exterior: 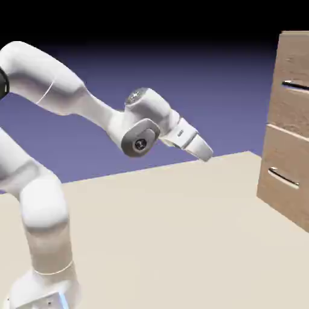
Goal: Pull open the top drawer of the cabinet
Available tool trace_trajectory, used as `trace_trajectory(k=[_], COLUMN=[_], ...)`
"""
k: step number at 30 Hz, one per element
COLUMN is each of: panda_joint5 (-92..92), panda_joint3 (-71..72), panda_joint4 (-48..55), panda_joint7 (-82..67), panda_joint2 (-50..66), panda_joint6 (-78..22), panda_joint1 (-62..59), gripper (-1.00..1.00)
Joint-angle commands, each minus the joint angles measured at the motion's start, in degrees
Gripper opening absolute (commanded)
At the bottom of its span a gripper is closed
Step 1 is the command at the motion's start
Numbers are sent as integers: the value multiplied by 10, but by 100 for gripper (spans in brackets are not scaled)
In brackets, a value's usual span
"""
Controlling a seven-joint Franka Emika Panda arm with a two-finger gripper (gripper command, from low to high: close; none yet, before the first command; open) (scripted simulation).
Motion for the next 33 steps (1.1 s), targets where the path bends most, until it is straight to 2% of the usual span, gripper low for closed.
trace_trajectory(k=[1, 33], panda_joint5=[25, 822], panda_joint3=[-8, -257], panda_joint4=[21, 680], panda_joint7=[-2, -76], panda_joint2=[15, 495], panda_joint6=[2, 55], panda_joint1=[6, 199], gripper=[0, 0])
